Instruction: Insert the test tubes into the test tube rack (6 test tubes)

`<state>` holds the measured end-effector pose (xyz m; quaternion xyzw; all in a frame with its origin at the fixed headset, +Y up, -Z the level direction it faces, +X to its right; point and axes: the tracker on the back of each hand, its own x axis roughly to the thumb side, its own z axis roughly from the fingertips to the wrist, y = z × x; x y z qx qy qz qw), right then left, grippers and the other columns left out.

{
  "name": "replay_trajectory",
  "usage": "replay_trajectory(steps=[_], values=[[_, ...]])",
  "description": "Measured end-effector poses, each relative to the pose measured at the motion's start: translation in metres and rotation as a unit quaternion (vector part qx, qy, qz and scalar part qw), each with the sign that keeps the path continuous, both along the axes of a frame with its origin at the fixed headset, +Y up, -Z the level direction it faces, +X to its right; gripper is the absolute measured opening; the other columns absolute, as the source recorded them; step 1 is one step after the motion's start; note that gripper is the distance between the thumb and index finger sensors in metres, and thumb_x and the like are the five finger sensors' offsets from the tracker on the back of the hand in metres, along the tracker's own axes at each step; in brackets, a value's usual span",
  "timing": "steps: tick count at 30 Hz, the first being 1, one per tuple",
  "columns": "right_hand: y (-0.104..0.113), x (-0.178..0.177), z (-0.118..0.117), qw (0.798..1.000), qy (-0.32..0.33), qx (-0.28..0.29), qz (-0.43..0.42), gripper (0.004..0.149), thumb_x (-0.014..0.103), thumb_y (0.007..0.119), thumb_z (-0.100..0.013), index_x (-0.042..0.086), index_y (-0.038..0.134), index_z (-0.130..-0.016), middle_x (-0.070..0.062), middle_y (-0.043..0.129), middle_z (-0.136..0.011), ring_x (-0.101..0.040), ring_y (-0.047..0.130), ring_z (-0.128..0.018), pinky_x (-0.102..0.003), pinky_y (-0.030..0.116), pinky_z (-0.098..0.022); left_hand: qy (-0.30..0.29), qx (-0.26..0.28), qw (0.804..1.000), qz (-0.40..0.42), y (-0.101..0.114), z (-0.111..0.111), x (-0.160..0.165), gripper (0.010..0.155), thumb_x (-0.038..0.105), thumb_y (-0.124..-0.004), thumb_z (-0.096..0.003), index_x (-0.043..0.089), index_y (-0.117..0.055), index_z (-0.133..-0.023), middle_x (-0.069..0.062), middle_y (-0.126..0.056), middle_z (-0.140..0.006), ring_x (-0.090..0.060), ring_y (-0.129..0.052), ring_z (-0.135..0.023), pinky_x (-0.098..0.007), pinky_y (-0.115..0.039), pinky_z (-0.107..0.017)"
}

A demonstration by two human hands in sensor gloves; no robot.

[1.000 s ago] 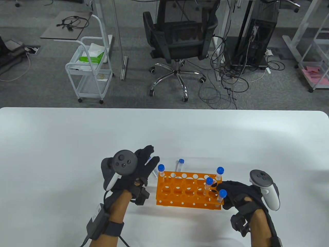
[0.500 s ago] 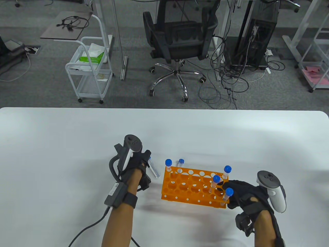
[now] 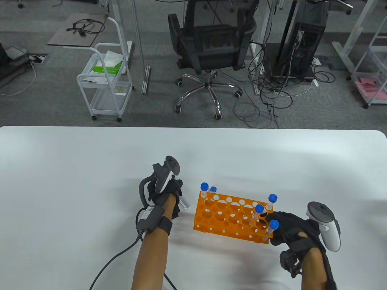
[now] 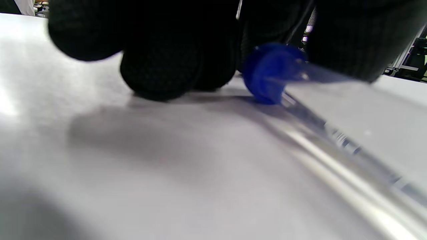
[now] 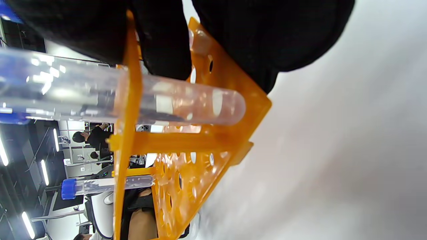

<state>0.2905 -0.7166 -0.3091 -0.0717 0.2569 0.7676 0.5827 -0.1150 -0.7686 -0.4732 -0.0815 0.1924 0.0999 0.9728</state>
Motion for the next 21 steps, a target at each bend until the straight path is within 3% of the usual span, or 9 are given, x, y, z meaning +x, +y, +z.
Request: replay_trajectory(steps=[10, 16, 21], values=[[-0.001, 0.004, 0.001, 1.0, -0.011, -0.003, 0.001, 0.052, 0.055, 0.079, -0.048, 0.02, 0.083, -0.086, -0.018, 0.074, -0.102, -0.034, 0.1, -0.067, -0.051, 0.085, -0.046, -0.006, 0.004, 1.0, -0.029, 0.002, -0.001, 0.008, 0.049, 0.04, -0.091, -0.0388, 0.026, -0.087, -0.086, -0.009, -0.102, -0.06, -0.019, -0.105, -0.037, -0.035, -0.093, -0.027], [-0.002, 0.005, 0.0, 1.0, -0.006, -0.002, 0.003, 0.051, 0.055, 0.079, -0.048, 0.021, 0.084, -0.086, -0.018, 0.074, -0.102, -0.034, 0.1, -0.067, -0.051, 0.085, -0.046, -0.019, 0.003, 0.997, -0.071, 0.004, 0.002, 0.012, 0.062, 0.052, -0.093, -0.0334, 0.029, -0.082, -0.09, -0.006, -0.097, -0.077, -0.015, -0.109, -0.037, -0.03, -0.096, -0.025], [-0.002, 0.005, 0.0, 1.0, -0.008, -0.001, 0.004, 0.051, 0.055, 0.079, -0.048, 0.02, 0.084, -0.086, -0.018, 0.074, -0.102, -0.034, 0.1, -0.067, -0.051, 0.085, -0.046, -0.036, 0.011, 0.997, -0.074, 0.007, 0.003, 0.019, 0.058, 0.044, -0.097, -0.0339, 0.028, -0.083, -0.088, -0.005, -0.096, -0.08, -0.018, -0.111, -0.037, -0.029, -0.1, -0.023]])
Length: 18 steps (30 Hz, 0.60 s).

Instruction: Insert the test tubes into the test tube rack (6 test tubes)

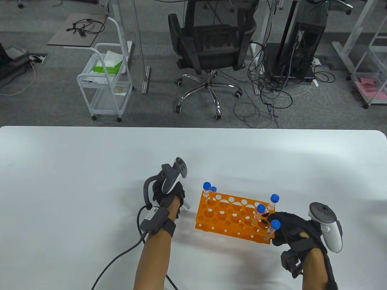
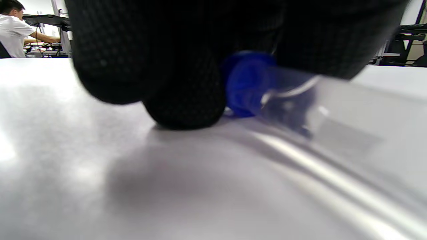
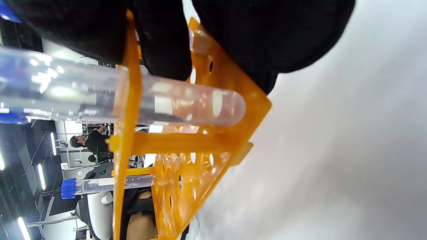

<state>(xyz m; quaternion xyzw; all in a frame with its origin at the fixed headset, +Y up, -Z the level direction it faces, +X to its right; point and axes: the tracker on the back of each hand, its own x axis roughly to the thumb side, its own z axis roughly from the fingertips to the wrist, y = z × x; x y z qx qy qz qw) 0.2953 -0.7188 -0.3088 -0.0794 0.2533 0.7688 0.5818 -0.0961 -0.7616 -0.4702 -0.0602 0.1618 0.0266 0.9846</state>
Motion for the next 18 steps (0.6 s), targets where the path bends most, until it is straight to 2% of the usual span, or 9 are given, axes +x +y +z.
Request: replay_trajectory(steps=[6, 9, 13, 18], values=[[0.0, 0.0, 0.0, 1.0, -0.001, 0.001, 0.001, 0.051, 0.055, 0.079, -0.048, 0.02, 0.084, -0.086, -0.018, 0.074, -0.102, -0.034, 0.1, -0.067, -0.051, 0.085, -0.046, -0.004, -0.009, 0.998, 0.06, 0.004, 0.001, -0.004, 0.055, 0.036, -0.097, -0.0355, 0.023, -0.086, -0.087, -0.011, -0.095, -0.082, -0.026, -0.112, -0.043, -0.033, -0.101, -0.026], [0.0, 0.0, 0.0, 1.0, -0.001, 0.001, 0.002, 0.051, 0.055, 0.079, -0.048, 0.02, 0.084, -0.086, -0.018, 0.074, -0.102, -0.034, 0.1, -0.067, -0.051, 0.085, -0.046, -0.006, -0.03, 0.994, 0.108, 0.01, 0.003, -0.012, 0.049, 0.032, -0.089, -0.0411, 0.022, -0.086, -0.089, -0.013, -0.094, -0.084, -0.029, -0.108, -0.051, -0.036, -0.099, -0.033], [0.0, 0.0, 0.0, 1.0, 0.001, 0.002, 0.003, 0.051, 0.055, 0.079, -0.048, 0.02, 0.084, -0.086, -0.018, 0.074, -0.102, -0.034, 0.1, -0.068, -0.051, 0.085, -0.047, -0.01, -0.029, 0.991, 0.131, 0.026, 0.01, -0.02, 0.047, 0.031, -0.081, -0.0431, 0.019, -0.087, -0.088, -0.015, -0.094, -0.085, -0.03, -0.103, -0.059, -0.038, -0.095, -0.039], [0.0, 0.0, -0.001, 1.0, 0.003, 0.004, 0.004, 0.051, 0.055, 0.079, -0.048, 0.021, 0.084, -0.086, -0.018, 0.074, -0.103, -0.034, 0.1, -0.068, -0.051, 0.085, -0.047, -0.022, 0.005, 0.987, 0.156, 0.049, 0.022, -0.028, 0.044, 0.032, -0.08, -0.0425, 0.02, -0.091, -0.083, -0.014, -0.097, -0.08, -0.029, -0.102, -0.058, -0.038, -0.093, -0.039]])
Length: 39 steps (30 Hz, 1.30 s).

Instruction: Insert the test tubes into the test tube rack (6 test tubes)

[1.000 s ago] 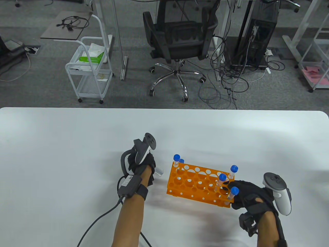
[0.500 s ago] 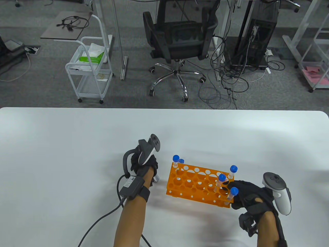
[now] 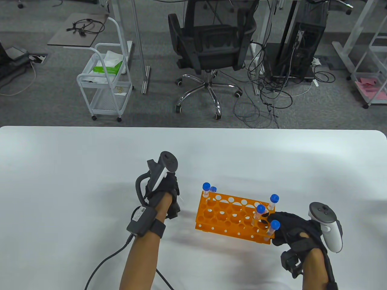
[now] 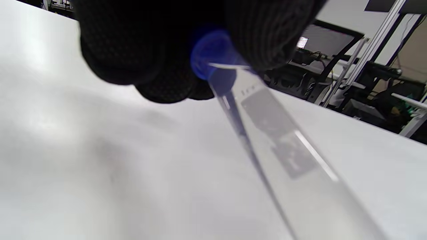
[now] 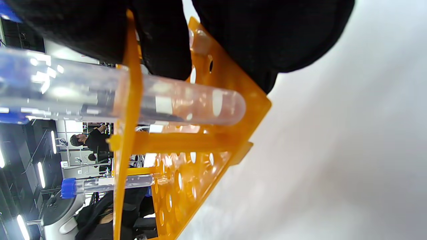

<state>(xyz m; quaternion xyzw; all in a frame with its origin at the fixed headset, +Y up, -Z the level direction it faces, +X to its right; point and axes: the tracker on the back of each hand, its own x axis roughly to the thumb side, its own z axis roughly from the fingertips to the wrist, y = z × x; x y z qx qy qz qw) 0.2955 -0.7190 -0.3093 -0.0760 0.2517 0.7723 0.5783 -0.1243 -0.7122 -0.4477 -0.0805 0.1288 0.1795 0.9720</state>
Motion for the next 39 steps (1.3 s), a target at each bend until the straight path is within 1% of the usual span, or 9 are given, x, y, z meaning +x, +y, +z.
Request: replay_trajectory(steps=[2, 4, 11, 16, 20, 29, 36, 39], values=[[0.0, 0.0, 0.0, 1.0, 0.001, -0.001, -0.002, 0.051, 0.055, 0.079, -0.048, 0.021, 0.083, -0.086, -0.017, 0.074, -0.103, -0.034, 0.1, -0.068, -0.05, 0.085, -0.047, -0.018, 0.009, 1.0, 0.007, 0.007, 0.005, 0.0, 0.043, 0.034, -0.079, -0.0428, 0.021, -0.09, -0.082, -0.013, -0.096, -0.079, -0.028, -0.101, -0.057, -0.037, -0.092, -0.038], [0.0, -0.001, 0.0, 1.0, 0.001, -0.001, -0.004, 0.051, 0.055, 0.079, -0.048, 0.021, 0.083, -0.086, -0.017, 0.073, -0.103, -0.034, 0.1, -0.068, -0.05, 0.084, -0.047, -0.036, 0.035, 0.999, 0.018, 0.017, 0.013, 0.001, 0.043, 0.034, -0.079, -0.0427, 0.021, -0.089, -0.082, -0.013, -0.095, -0.079, -0.027, -0.102, -0.056, -0.037, -0.092, -0.036], [-0.001, -0.002, 0.0, 1.0, -0.001, -0.004, -0.003, 0.051, 0.055, 0.079, -0.048, 0.021, 0.083, -0.086, -0.017, 0.073, -0.103, -0.033, 0.1, -0.068, -0.05, 0.085, -0.047, -0.057, 0.103, 0.993, -0.022, 0.047, 0.042, 0.004, 0.044, 0.036, -0.08, -0.0418, 0.021, -0.087, -0.082, -0.013, -0.092, -0.079, -0.023, -0.106, -0.048, -0.034, -0.094, -0.031], [-0.002, -0.003, -0.001, 1.0, -0.005, -0.005, 0.001, 0.051, 0.055, 0.078, -0.048, 0.021, 0.083, -0.087, -0.017, 0.073, -0.103, -0.033, 0.1, -0.068, -0.05, 0.085, -0.047, -0.064, 0.133, 0.989, -0.001, 0.062, 0.065, 0.007, 0.044, 0.033, -0.083, -0.0422, 0.021, -0.086, -0.084, -0.013, -0.089, -0.083, -0.024, -0.103, -0.052, -0.036, -0.092, -0.035], [-0.002, -0.004, -0.001, 1.0, -0.006, -0.007, 0.003, 0.051, 0.055, 0.078, -0.049, 0.021, 0.083, -0.087, -0.017, 0.073, -0.103, -0.033, 0.1, -0.068, -0.05, 0.085, -0.047, -0.078, 0.161, 0.984, -0.011, 0.073, 0.081, 0.014, 0.044, 0.032, -0.085, -0.0419, 0.021, -0.086, -0.085, -0.013, -0.09, -0.083, -0.025, -0.103, -0.054, -0.038, -0.092, -0.037], [-0.001, -0.006, -0.002, 1.0, -0.01, -0.006, 0.0, 0.051, 0.055, 0.078, -0.049, 0.021, 0.083, -0.087, -0.017, 0.073, -0.103, -0.033, 0.1, -0.068, -0.05, 0.085, -0.047, -0.11, 0.2, 0.974, 0.005, 0.101, 0.107, 0.02, 0.043, 0.032, -0.085, -0.0423, 0.022, -0.088, -0.084, -0.013, -0.092, -0.083, -0.025, -0.102, -0.055, -0.038, -0.091, -0.038], [-0.001, -0.008, -0.002, 1.0, -0.008, -0.006, 0.004, 0.051, 0.055, 0.078, -0.049, 0.021, 0.082, -0.087, -0.017, 0.072, -0.103, -0.033, 0.099, -0.068, -0.05, 0.084, -0.047, -0.143, 0.214, 0.966, 0.005, 0.12, 0.126, 0.026, 0.045, 0.033, -0.086, -0.042, 0.022, -0.087, -0.086, -0.013, -0.093, -0.083, -0.025, -0.102, -0.055, -0.038, -0.091, -0.038], [-0.001, -0.008, -0.003, 1.0, -0.008, -0.005, 0.005, 0.051, 0.055, 0.077, -0.049, 0.021, 0.082, -0.087, -0.017, 0.073, -0.103, -0.033, 0.099, -0.068, -0.05, 0.084, -0.047, -0.159, 0.229, 0.96, 0.008, 0.128, 0.134, 0.031, 0.044, 0.033, -0.086, -0.042, 0.024, -0.088, -0.085, -0.011, -0.095, -0.082, -0.024, -0.103, -0.054, -0.038, -0.092, -0.038]])
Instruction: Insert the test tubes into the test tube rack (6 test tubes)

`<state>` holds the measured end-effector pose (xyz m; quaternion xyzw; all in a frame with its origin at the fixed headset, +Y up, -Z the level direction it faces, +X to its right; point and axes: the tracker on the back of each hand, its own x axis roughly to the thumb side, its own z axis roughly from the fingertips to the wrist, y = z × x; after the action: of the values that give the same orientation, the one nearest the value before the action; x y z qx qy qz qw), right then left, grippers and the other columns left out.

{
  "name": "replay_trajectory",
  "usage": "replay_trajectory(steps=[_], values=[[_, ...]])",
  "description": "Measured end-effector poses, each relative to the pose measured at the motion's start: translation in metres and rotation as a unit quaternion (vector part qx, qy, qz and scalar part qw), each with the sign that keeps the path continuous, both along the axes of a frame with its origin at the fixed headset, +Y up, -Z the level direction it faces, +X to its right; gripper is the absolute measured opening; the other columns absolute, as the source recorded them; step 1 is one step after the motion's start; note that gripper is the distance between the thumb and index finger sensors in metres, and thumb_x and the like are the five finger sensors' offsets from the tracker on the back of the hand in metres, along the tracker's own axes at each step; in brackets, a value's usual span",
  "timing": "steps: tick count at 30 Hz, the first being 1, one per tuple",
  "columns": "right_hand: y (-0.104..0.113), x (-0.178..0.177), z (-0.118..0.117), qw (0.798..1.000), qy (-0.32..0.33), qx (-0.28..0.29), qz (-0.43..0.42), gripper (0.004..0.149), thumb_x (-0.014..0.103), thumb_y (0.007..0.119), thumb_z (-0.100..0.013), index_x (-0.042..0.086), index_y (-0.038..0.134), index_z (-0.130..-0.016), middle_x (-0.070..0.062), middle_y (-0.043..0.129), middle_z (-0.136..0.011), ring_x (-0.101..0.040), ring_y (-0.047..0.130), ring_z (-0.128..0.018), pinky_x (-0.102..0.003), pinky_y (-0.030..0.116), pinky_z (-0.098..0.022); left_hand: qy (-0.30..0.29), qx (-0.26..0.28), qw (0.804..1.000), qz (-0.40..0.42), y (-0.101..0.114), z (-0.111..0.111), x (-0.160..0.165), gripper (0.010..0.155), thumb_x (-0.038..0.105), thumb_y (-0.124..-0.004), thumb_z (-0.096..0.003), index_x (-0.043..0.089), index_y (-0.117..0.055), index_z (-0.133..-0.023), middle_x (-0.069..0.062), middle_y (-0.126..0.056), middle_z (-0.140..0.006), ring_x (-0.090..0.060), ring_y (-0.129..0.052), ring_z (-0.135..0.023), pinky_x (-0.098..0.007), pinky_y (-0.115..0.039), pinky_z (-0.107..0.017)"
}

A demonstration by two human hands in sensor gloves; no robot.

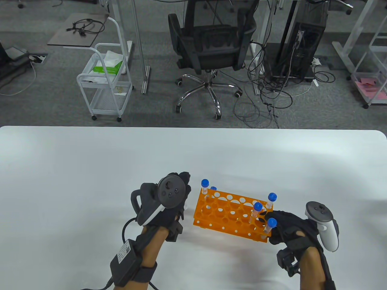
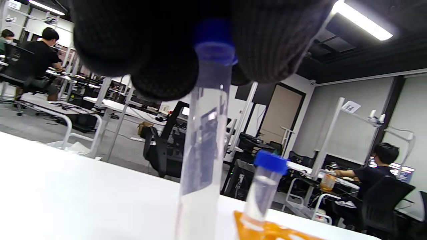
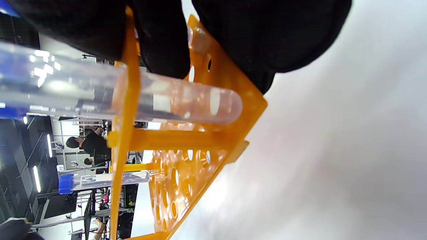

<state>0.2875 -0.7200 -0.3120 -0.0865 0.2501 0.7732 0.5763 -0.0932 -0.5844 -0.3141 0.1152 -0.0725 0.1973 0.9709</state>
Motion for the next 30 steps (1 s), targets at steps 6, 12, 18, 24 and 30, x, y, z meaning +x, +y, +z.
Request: replay_trajectory(steps=[6, 12, 18, 24, 30], values=[[0.0, 0.001, 0.0, 1.0, -0.004, 0.0, 0.003, 0.051, 0.055, 0.078, -0.049, 0.021, 0.083, -0.087, -0.018, 0.073, -0.103, -0.033, 0.1, -0.068, -0.05, 0.085, -0.047, -0.041, 0.032, 0.999, 0.002, 0.012, 0.014, 0.016, 0.043, 0.034, -0.086, -0.042, 0.023, -0.089, -0.084, -0.011, -0.096, -0.082, -0.024, -0.103, -0.054, -0.037, -0.092, -0.038], [0.001, 0.001, 0.0, 1.0, -0.003, 0.002, 0.003, 0.051, 0.055, 0.078, -0.049, 0.021, 0.082, -0.087, -0.018, 0.073, -0.103, -0.033, 0.1, -0.068, -0.05, 0.085, -0.047, -0.077, 0.05, 0.996, 0.015, 0.013, 0.019, 0.027, 0.044, 0.033, -0.086, -0.0419, 0.023, -0.088, -0.085, -0.012, -0.095, -0.082, -0.023, -0.104, -0.055, -0.037, -0.093, -0.038], [0.001, 0.001, 0.0, 1.0, 0.0, 0.003, 0.005, 0.051, 0.055, 0.078, -0.049, 0.021, 0.082, -0.087, -0.018, 0.073, -0.103, -0.033, 0.1, -0.068, -0.05, 0.084, -0.047, -0.106, 0.063, 0.992, 0.016, 0.01, 0.019, 0.035, 0.044, 0.034, -0.087, -0.0414, 0.023, -0.088, -0.085, -0.011, -0.095, -0.083, -0.023, -0.104, -0.056, -0.037, -0.093, -0.039], [0.001, 0.0, 0.0, 1.0, 0.002, 0.005, 0.006, 0.051, 0.055, 0.078, -0.049, 0.021, 0.082, -0.087, -0.018, 0.073, -0.103, -0.033, 0.1, -0.068, -0.05, 0.084, -0.047, -0.128, 0.058, 0.99, 0.015, 0.003, 0.016, 0.043, 0.045, 0.034, -0.087, -0.0412, 0.024, -0.088, -0.085, -0.01, -0.093, -0.084, -0.023, -0.104, -0.059, -0.037, -0.093, -0.041], [0.0, 0.0, 0.0, 1.0, 0.007, 0.006, 0.008, 0.051, 0.055, 0.078, -0.049, 0.021, 0.083, -0.087, -0.018, 0.073, -0.103, -0.033, 0.099, -0.068, -0.05, 0.084, -0.047, -0.147, 0.059, 0.987, 0.008, 0.0, 0.015, 0.049, 0.046, 0.033, -0.087, -0.0413, 0.025, -0.085, -0.087, -0.009, -0.09, -0.086, -0.022, -0.102, -0.063, -0.037, -0.092, -0.045]])
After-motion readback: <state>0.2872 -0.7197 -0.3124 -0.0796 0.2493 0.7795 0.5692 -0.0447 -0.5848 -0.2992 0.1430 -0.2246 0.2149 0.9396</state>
